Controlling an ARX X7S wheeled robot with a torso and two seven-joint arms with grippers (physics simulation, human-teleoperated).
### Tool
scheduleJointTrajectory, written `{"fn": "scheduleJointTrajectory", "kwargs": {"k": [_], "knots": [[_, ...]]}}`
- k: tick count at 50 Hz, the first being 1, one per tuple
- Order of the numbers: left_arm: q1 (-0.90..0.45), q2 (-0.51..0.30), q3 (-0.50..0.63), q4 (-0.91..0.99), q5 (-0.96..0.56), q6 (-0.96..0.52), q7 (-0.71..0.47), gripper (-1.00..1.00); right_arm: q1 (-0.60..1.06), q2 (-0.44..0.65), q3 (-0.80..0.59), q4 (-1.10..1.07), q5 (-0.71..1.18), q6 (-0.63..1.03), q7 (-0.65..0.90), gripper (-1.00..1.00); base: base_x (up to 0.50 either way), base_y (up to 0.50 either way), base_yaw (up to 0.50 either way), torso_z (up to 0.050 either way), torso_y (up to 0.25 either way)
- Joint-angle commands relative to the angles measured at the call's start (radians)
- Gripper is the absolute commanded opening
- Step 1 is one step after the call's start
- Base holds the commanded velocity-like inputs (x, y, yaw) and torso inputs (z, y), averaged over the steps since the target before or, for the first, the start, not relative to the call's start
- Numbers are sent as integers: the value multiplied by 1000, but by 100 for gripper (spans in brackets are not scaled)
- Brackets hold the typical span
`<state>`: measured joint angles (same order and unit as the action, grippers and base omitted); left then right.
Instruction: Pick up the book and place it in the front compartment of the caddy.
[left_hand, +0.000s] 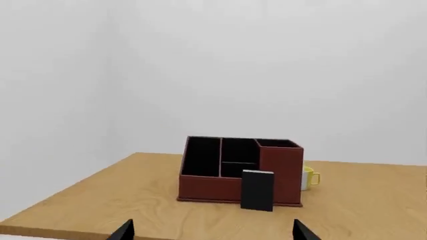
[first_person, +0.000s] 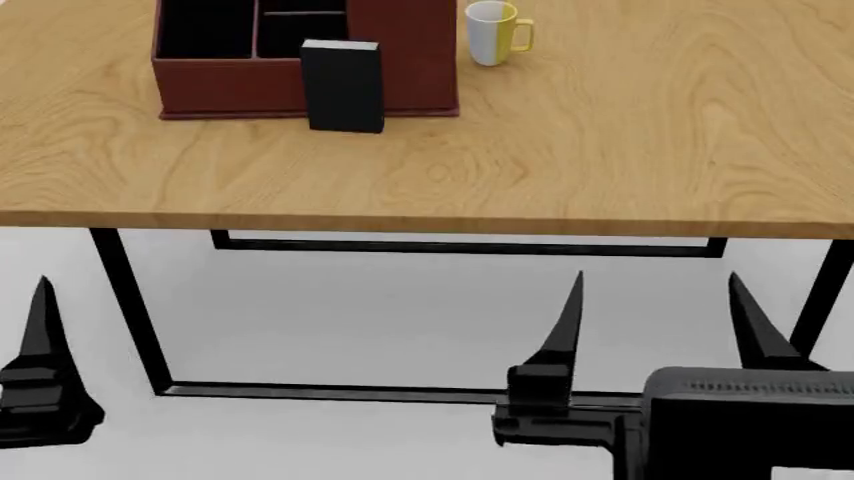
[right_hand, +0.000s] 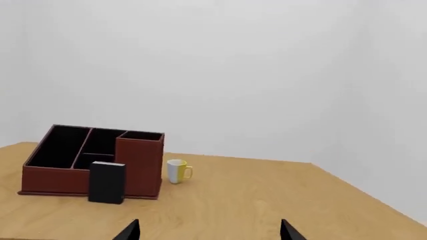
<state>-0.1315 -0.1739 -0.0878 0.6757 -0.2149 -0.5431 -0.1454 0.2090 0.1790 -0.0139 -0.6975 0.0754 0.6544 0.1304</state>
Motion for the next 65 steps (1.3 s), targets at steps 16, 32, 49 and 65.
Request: {"fn": "scheduleJointTrajectory", "kwargs": {"k": [16, 32, 49, 65], "knots": [[-177, -497, 25, 370, -716, -124, -673, 100, 341, 69, -148, -349, 108, 589, 234, 100, 0, 0, 0, 0, 0], [-157, -549, 66, 350, -722, -62, -700, 100, 417, 375, -131, -346, 828, 480, 815, 100, 0, 53, 0, 0, 0], [-167, -556, 103, 328, -703, -45, -701, 100, 422, 455, -163, -331, 910, 387, 863, 100, 1, 304, 0, 0, 0], [-177, -565, 123, 330, -709, -35, -708, 100, 415, 455, -199, -297, 868, 335, 857, 100, 127, 188, 0, 0, 0]]}}
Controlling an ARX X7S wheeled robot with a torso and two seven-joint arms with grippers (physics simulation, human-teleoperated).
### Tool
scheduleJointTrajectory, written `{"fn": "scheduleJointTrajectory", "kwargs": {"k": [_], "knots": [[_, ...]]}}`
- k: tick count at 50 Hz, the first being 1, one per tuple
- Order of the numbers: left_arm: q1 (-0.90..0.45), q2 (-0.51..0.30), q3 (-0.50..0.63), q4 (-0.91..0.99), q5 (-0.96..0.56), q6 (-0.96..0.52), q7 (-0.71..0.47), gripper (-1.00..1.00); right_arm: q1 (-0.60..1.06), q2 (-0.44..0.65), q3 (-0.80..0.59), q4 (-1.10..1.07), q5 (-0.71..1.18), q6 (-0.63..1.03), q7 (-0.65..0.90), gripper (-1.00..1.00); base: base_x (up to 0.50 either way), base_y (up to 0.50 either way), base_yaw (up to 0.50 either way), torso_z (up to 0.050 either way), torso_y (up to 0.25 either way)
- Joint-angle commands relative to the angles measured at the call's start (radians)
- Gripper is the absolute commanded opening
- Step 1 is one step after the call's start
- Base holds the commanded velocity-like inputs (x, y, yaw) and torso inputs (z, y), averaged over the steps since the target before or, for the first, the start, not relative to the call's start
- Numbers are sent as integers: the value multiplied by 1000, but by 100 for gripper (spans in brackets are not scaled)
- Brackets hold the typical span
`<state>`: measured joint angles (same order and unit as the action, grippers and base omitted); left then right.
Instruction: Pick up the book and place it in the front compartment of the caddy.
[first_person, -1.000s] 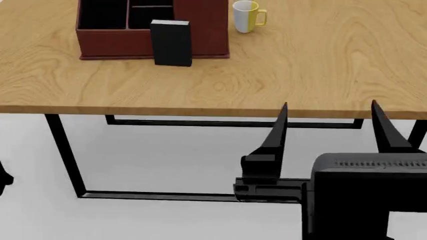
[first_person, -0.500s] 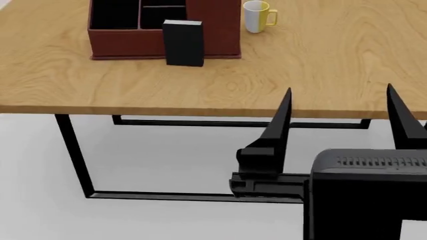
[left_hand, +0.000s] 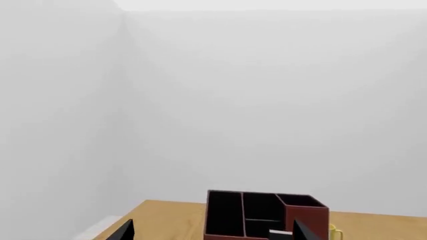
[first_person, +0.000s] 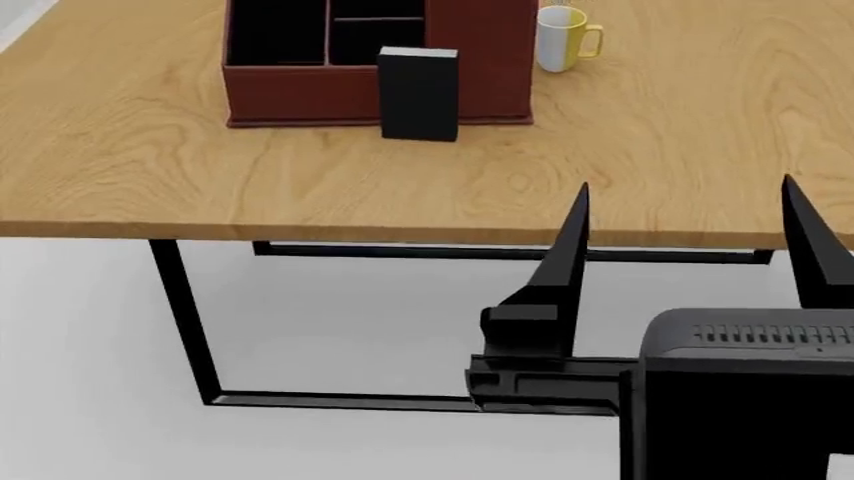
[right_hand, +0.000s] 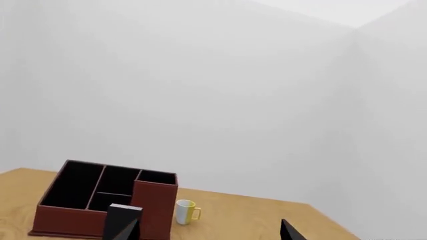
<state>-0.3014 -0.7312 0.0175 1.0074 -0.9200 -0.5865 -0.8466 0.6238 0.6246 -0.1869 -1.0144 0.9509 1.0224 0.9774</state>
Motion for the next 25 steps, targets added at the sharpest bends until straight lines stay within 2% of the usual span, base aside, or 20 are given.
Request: {"fn": "scheduleJointTrajectory", "kwargs": {"k": [1, 25], "knots": [[-7, -8, 18, -3, -4, 10, -6, 100, 0, 10, -27, 21, -8, -34, 10, 100, 242, 105, 0, 0, 0], [-6, -22, 32, -10, -1, 35, -11, 100, 36, -15, -78, 65, -33, -47, 14, 100, 262, 66, 0, 0, 0]]}}
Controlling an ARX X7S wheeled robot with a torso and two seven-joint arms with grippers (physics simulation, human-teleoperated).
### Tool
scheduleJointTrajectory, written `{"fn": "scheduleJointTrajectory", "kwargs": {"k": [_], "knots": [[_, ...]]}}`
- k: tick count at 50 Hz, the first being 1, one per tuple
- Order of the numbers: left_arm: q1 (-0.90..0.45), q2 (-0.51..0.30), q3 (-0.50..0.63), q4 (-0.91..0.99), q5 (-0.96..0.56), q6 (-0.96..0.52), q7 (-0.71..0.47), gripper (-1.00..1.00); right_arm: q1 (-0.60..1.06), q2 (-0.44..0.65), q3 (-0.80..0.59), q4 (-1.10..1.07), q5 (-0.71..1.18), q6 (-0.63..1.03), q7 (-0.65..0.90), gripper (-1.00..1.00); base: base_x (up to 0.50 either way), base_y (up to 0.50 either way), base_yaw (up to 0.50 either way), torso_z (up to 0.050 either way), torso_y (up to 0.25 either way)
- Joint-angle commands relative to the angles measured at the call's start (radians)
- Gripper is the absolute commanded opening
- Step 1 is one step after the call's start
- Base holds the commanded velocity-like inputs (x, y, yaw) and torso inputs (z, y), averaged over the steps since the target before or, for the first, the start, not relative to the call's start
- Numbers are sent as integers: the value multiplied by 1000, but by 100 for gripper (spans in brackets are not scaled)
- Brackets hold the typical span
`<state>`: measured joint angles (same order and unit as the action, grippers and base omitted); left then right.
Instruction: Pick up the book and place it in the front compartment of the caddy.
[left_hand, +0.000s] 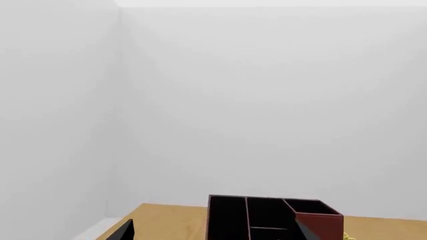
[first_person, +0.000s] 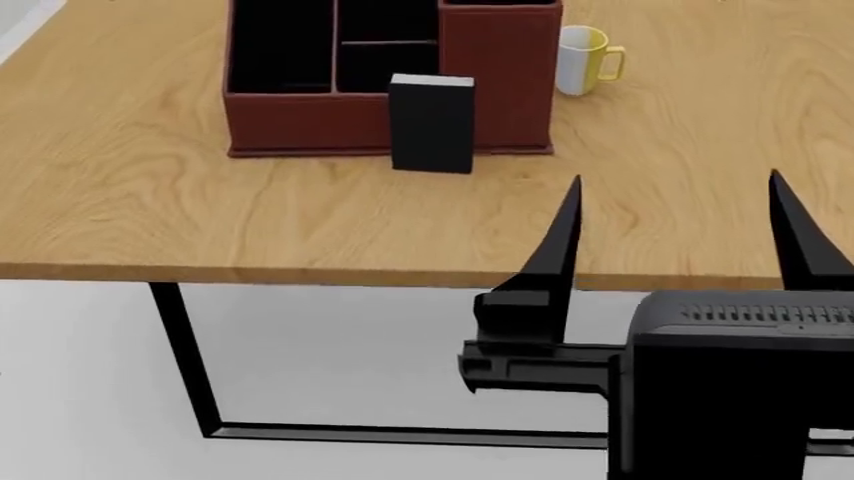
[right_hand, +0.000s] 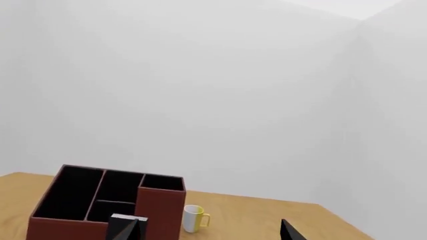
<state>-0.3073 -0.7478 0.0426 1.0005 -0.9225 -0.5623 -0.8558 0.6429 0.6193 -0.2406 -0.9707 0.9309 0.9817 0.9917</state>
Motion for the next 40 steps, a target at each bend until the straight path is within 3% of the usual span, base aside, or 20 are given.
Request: {"fn": "scheduleJointTrajectory", "kwargs": {"k": [1, 40], "knots": [[0, -7, 8, -3, 1, 11, -3, 100, 18, -11, -27, 24, -14, -7, -1, 100, 266, 23, 0, 0, 0], [0, -44, 23, 9, -16, 34, -42, 100, -18, 18, -13, 20, 5, -43, 10, 100, 266, 5, 0, 0, 1]]}}
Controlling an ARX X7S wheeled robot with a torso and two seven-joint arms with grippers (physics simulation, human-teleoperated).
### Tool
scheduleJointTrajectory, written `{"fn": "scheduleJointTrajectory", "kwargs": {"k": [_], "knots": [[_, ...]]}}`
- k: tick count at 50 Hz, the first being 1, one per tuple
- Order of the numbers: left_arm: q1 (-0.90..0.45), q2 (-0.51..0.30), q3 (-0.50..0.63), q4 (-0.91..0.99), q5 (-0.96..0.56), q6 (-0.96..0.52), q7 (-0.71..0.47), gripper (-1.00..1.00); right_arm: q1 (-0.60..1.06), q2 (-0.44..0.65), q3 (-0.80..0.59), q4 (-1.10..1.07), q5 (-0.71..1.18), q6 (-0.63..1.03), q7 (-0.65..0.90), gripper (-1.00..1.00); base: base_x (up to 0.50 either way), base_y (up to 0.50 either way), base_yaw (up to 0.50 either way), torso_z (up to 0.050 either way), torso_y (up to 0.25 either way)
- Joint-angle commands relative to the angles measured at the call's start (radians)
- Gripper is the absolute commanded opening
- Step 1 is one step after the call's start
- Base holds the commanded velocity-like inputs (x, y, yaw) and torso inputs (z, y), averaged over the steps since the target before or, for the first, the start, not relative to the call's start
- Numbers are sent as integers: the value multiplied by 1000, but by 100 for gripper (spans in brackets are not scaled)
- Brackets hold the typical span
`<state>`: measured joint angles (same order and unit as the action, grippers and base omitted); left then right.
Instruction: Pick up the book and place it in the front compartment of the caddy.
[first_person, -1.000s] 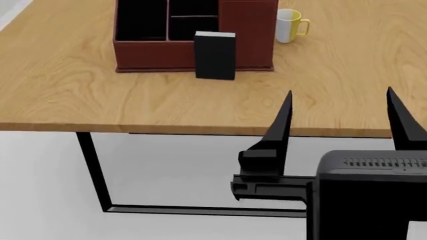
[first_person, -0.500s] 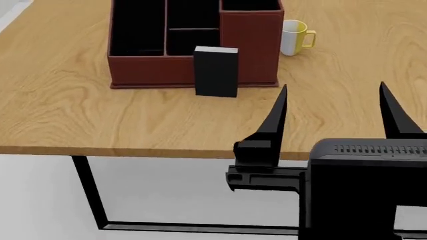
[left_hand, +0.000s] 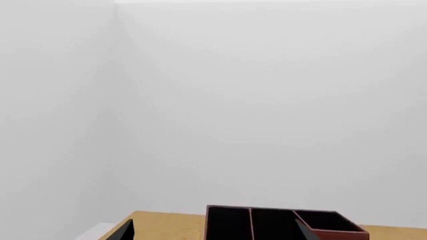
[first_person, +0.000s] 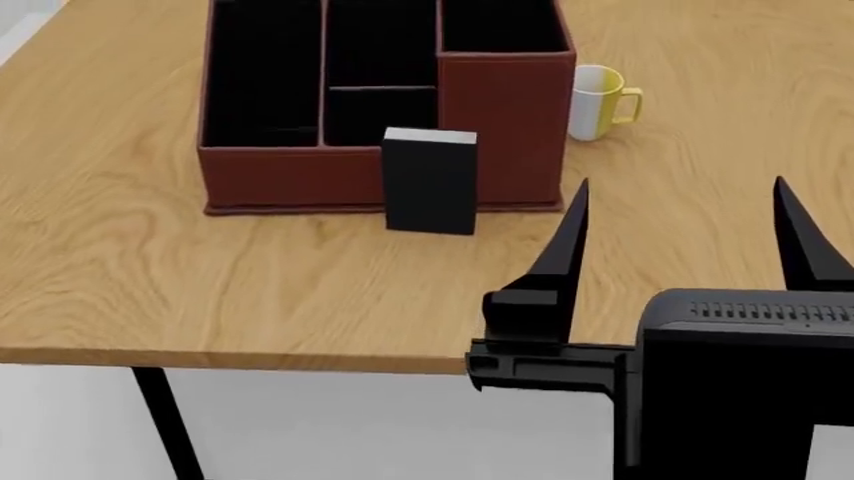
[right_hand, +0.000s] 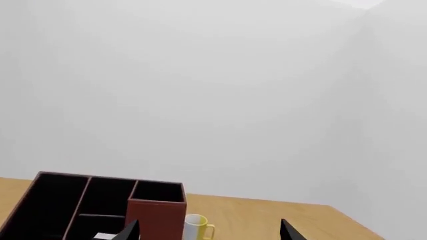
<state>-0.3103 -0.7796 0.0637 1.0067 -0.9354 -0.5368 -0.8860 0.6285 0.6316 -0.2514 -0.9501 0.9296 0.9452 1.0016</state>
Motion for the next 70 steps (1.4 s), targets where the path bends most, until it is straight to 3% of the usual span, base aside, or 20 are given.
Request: {"fn": "scheduleJointTrajectory", "kwargs": {"k": [1, 70], "knots": [[3, -13, 2, 3, -4, 9, -12, 100, -4, 6, -3, 0, 7, -7, 0, 100, 262, 0, 0, 0, 0], [-4, -66, 50, -3, -11, 78, -50, 100, 37, 15, -38, 12, 38, -14, 20, 100, 268, 137, 0, 0, 1]]}}
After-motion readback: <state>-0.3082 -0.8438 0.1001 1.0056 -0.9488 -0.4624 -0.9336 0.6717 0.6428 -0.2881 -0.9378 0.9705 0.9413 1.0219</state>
